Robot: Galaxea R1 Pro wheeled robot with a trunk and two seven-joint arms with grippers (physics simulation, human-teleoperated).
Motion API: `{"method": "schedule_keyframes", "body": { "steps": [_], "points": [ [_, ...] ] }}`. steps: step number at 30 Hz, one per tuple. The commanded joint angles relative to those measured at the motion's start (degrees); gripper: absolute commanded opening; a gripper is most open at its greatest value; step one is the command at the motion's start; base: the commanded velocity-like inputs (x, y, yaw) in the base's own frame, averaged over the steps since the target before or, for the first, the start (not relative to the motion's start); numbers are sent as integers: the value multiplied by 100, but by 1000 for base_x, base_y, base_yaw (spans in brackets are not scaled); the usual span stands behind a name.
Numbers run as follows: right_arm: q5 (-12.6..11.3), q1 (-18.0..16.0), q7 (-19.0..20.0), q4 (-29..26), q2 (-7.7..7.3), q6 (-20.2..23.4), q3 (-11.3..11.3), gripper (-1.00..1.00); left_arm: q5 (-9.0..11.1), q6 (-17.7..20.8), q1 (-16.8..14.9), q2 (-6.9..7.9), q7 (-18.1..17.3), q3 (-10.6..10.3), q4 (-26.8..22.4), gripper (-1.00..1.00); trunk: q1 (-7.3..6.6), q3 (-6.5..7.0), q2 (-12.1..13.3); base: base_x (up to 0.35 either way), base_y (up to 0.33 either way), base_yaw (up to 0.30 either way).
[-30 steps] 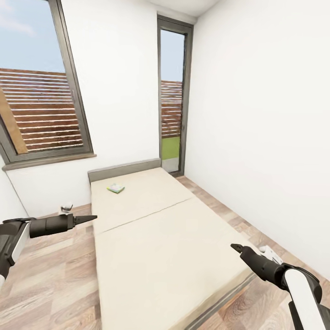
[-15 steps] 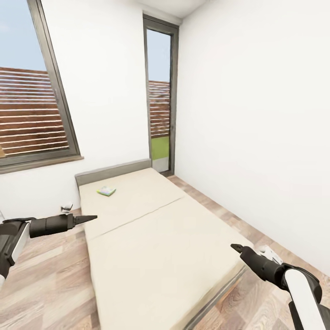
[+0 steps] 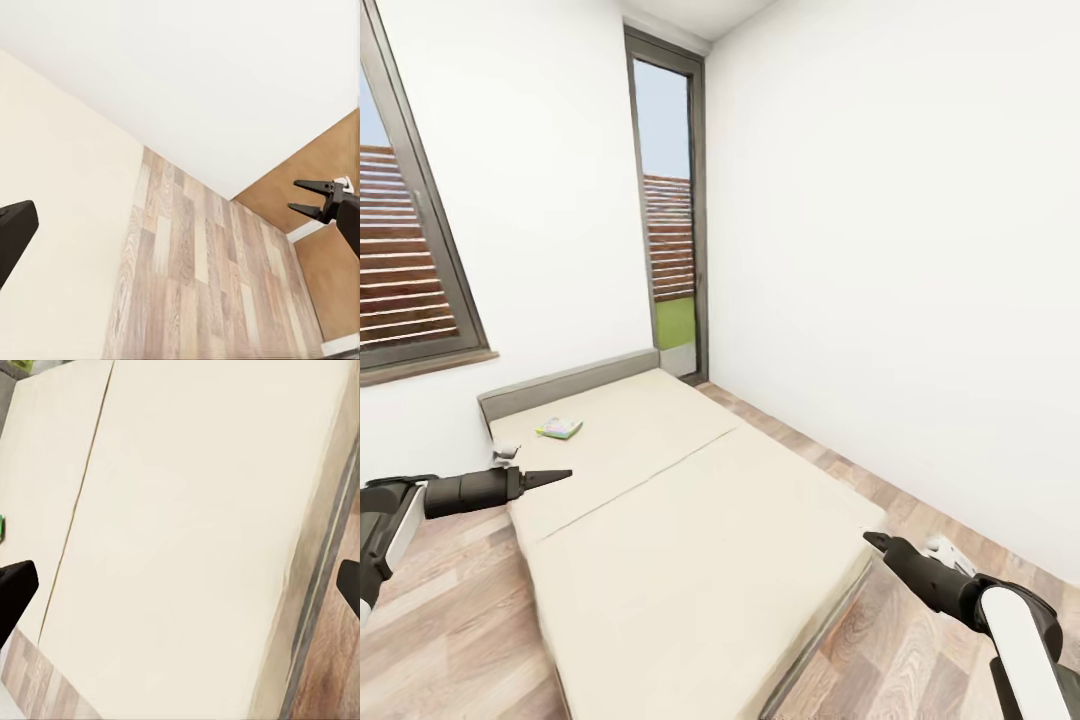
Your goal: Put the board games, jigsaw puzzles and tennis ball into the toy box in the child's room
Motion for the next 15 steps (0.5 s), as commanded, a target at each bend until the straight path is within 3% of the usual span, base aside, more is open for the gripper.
{"method": "schedule_keyframes", "body": {
  "steps": [1,8,15],
  "points": [
    [-60,-8,-58,-6,0,18,-2,100,17,60,-2,4,-11,0,0,100,2,-11,-10,0,281,-278],
    [-60,-8,-57,-6,-3,18,-5,100,17,60,-2,4,-11,0,0,100,2,-11,-10,0,263,-277],
    [-60,-4,-54,-6,-3,18,-9,100,24,60,-2,5,-11,0,0,100,2,-11,-10,0,82,-143]
  ]
}}
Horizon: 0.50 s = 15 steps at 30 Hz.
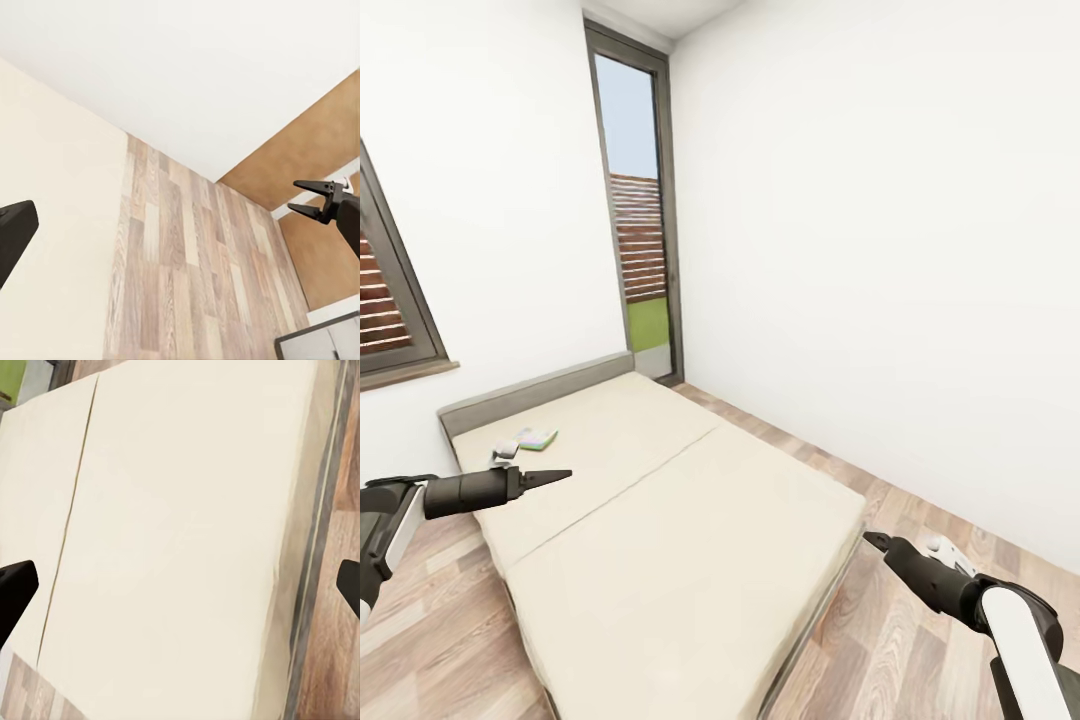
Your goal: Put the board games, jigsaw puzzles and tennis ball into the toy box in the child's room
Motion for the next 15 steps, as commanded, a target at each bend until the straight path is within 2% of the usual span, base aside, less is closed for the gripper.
{"method": "schedule_keyframes", "body": {
  "steps": [1,10,15],
  "points": [
    [-60,-6,-56,-6,0,17,-3,100,13,60,-4,2,-12,-1,0,100,2,-11,-10,0,38,-67],
    [-60,-3,-57,-6,9,9,-13,100,15,60,-4,4,-12,-1,0,100,2,-11,-10,0,15,-26],
    [-60,-1,-54,-6,9,-169,38,100,15,60,-4,8,-12,-1,0,100,2,-11,-10,0,2,-3]
  ]
}}
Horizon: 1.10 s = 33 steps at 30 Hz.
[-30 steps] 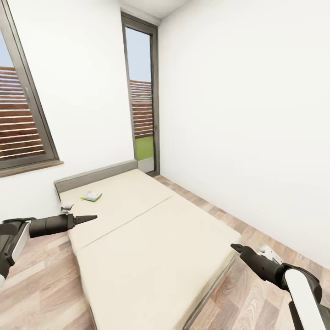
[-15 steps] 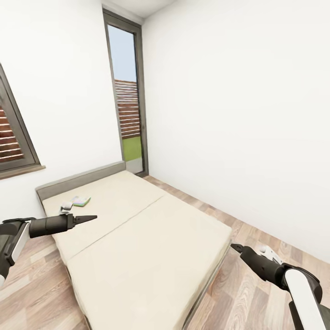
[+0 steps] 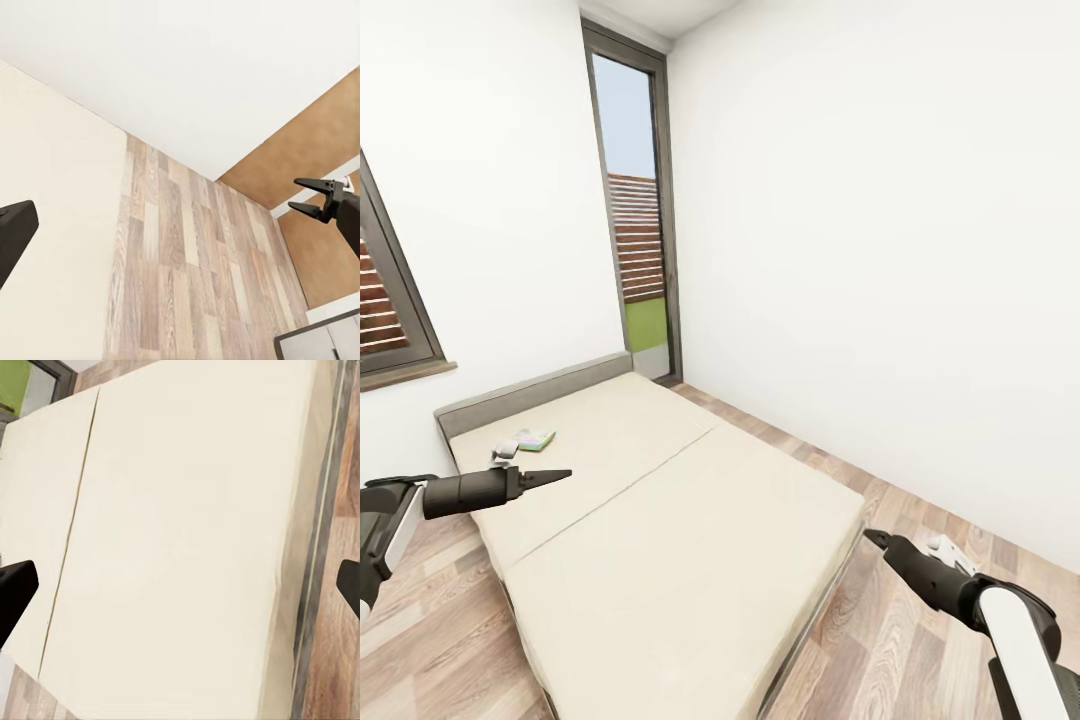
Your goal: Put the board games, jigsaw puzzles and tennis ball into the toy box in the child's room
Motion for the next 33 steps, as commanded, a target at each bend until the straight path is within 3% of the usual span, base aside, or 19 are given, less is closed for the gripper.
{"method": "schedule_keyframes", "body": {
  "steps": [1,18,33],
  "points": [
    [-60,-6,-55,-6,-1,-17,10,100,12,60,-5,2,-13,-1,0,100,3,-11,-10,0,1,-2],
    [-118,-5,-45,36,-25,-144,49,100,12,60,-5,2,-18,6,0,100,3,-11,-10,-27,71,-10],
    [-121,-5,-44,38,-7,-144,74,100,12,60,-5,2,-20,223,0,100,3,-11,-10,-3,63,-215]
  ]
}}
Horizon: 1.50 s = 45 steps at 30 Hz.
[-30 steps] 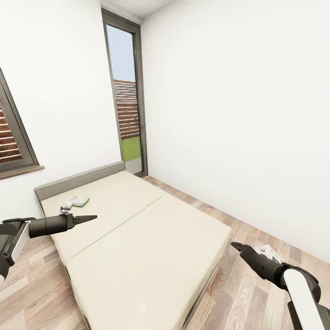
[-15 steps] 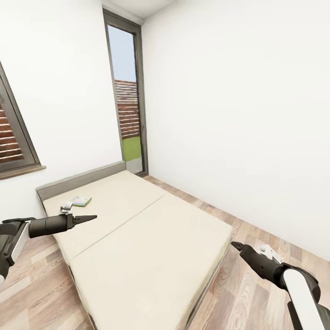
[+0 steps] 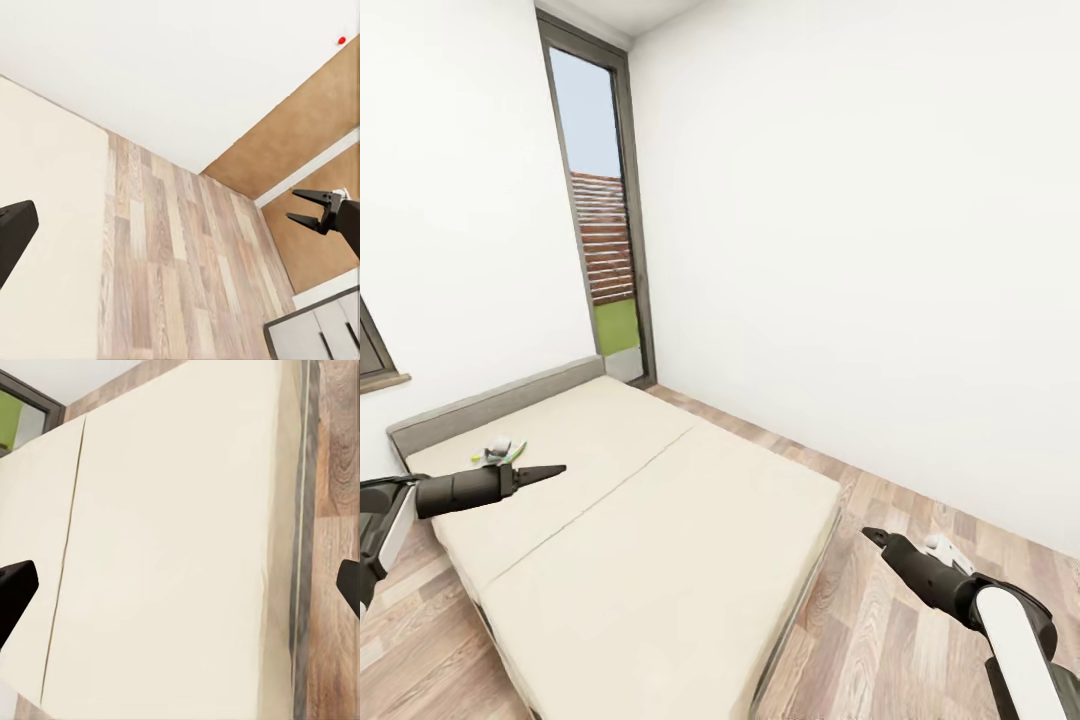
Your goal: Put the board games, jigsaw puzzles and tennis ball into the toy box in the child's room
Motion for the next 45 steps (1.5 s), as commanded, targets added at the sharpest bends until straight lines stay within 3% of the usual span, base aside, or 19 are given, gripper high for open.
{"method": "schedule_keyframes", "body": {
  "steps": [1,16,33,45],
  "points": [
    [-60,-7,-56,-6,1,16,-2,100,13,60,-3,2,-13,21,-2,100,2,-11,-10,0,84,-141],
    [-60,-7,-64,-6,6,12,-1,100,22,60,-3,2,-14,57,-9,100,2,-11,-10,-29,69,-73],
    [-60,-7,-60,-7,6,11,-1,100,30,65,-3,43,-14,58,-9,100,2,-11,-10,-42,80,-234],
    [-60,-7,-61,-6,6,11,-1,100,31,60,-3,46,-14,58,-9,100,2,-11,-10,-64,105,-55]
  ]
}}
